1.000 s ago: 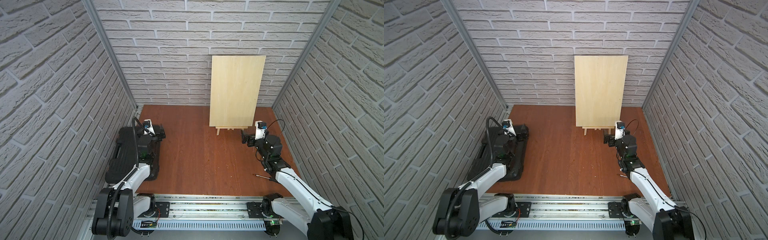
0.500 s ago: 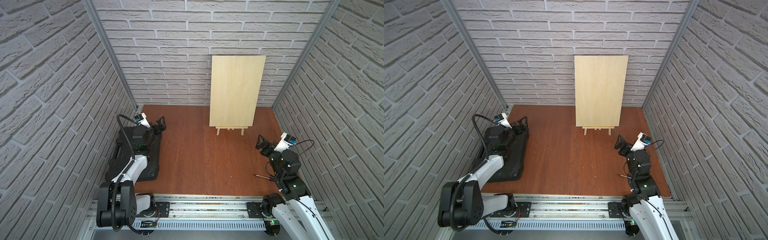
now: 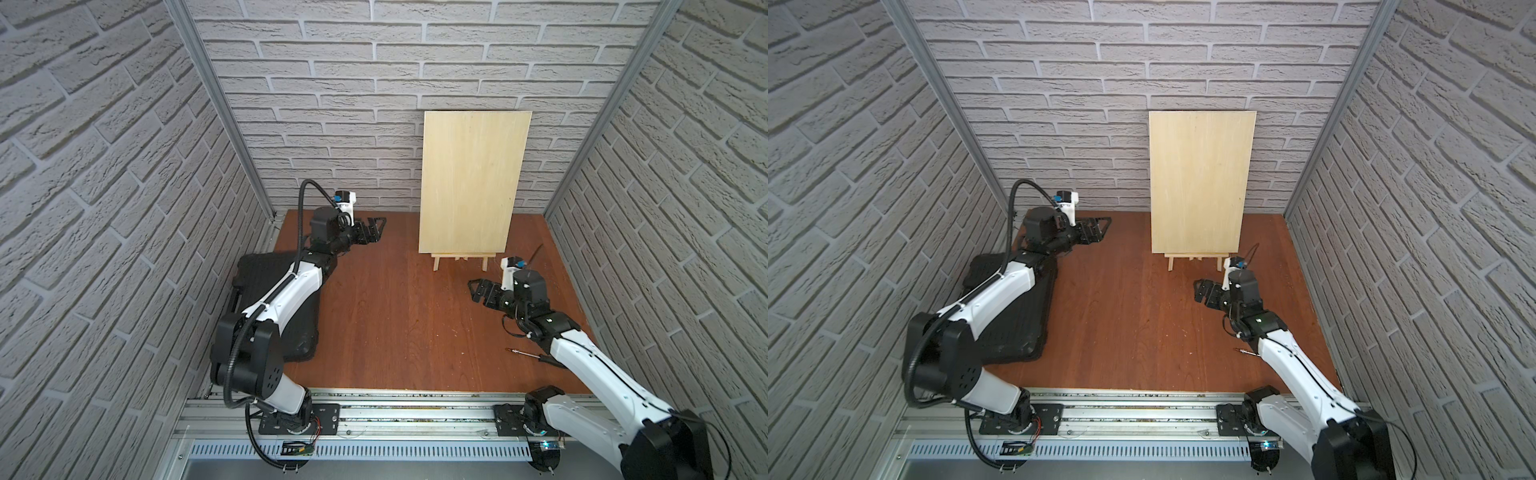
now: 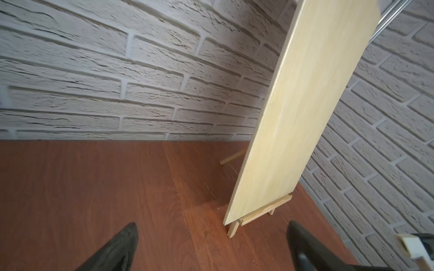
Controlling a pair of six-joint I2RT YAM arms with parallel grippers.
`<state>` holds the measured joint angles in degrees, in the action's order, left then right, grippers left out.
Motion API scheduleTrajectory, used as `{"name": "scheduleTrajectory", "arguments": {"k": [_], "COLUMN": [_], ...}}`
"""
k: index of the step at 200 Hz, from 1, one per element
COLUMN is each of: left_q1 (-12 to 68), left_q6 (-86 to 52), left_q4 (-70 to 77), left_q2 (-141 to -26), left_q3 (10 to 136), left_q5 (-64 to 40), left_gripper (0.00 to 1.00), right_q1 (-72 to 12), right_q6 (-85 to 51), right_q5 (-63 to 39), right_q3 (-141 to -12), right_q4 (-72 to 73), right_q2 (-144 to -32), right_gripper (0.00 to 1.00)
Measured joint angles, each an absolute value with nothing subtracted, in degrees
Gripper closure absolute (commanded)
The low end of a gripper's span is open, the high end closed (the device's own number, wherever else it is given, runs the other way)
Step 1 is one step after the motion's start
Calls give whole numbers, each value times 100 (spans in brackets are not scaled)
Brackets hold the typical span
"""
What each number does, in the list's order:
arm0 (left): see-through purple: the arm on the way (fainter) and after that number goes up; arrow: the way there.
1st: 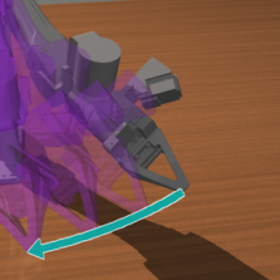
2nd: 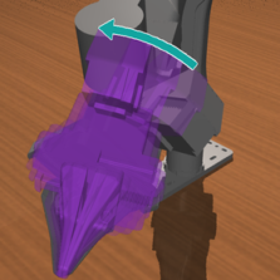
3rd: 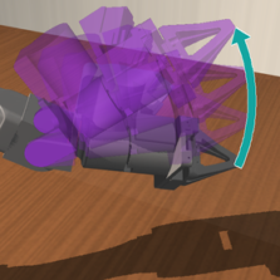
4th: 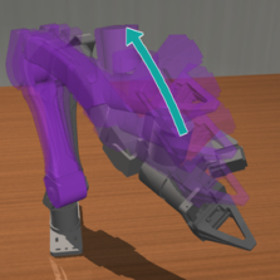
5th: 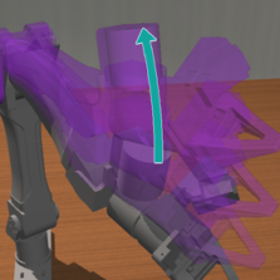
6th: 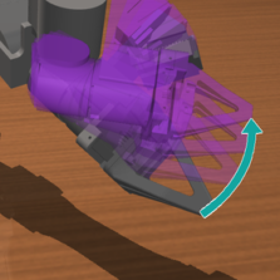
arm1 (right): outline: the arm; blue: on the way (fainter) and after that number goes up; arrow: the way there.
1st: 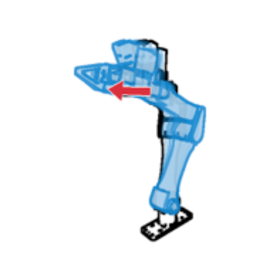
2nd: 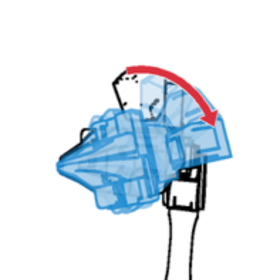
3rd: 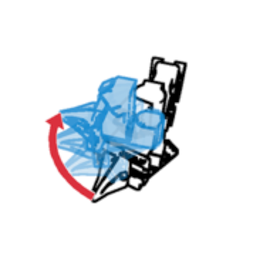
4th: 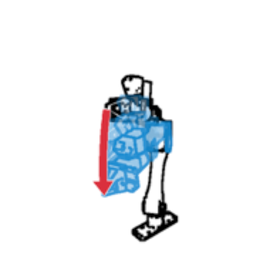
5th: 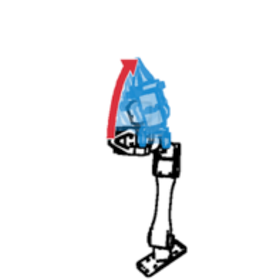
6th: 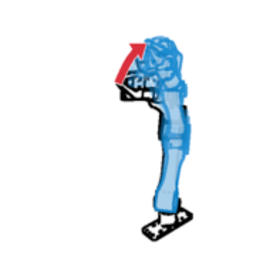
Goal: Disassemble the easel
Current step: Adjust the easel at the center of the board.
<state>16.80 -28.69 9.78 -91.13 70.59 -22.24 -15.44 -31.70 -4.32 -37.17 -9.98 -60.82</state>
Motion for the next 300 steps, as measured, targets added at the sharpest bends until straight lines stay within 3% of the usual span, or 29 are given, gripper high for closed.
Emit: {"name": "scheduleTrajectory", "arguments": {"k": [31, 87, 157, 220, 300], "left_q1": [1796, 1780, 1931, 2270, 2327], "left_q6": [-2816, -3229, -4134, -4499, -4803], "left_q4": [493, 357, 1282, 1988, 2432], "left_q2": [-10206, -12237, -13373, -13675, -13911], "left_q3": [8309, 10796, 11830, 12326, 12562], "left_q5": [-2526, -3868, -4910, -5308, -5446], "left_gripper": [2, 2, 8, 20, 56], "right_q1": [-2058, -2152, -2161, -2161, -2161], "right_q6": [-3085, -3004, -2963, -2958, -2956], "right_q5": [-502, -668, -854, -941, -1046], "right_q3": [-3778, -3857, -3780, -3780, -3780], "right_q4": [-766, -447, -34, -12, 69], "right_q2": [-6648, -7255, -7113, -7159, -7205], "right_gripper": [3, 14, 14, 14, 14]}}
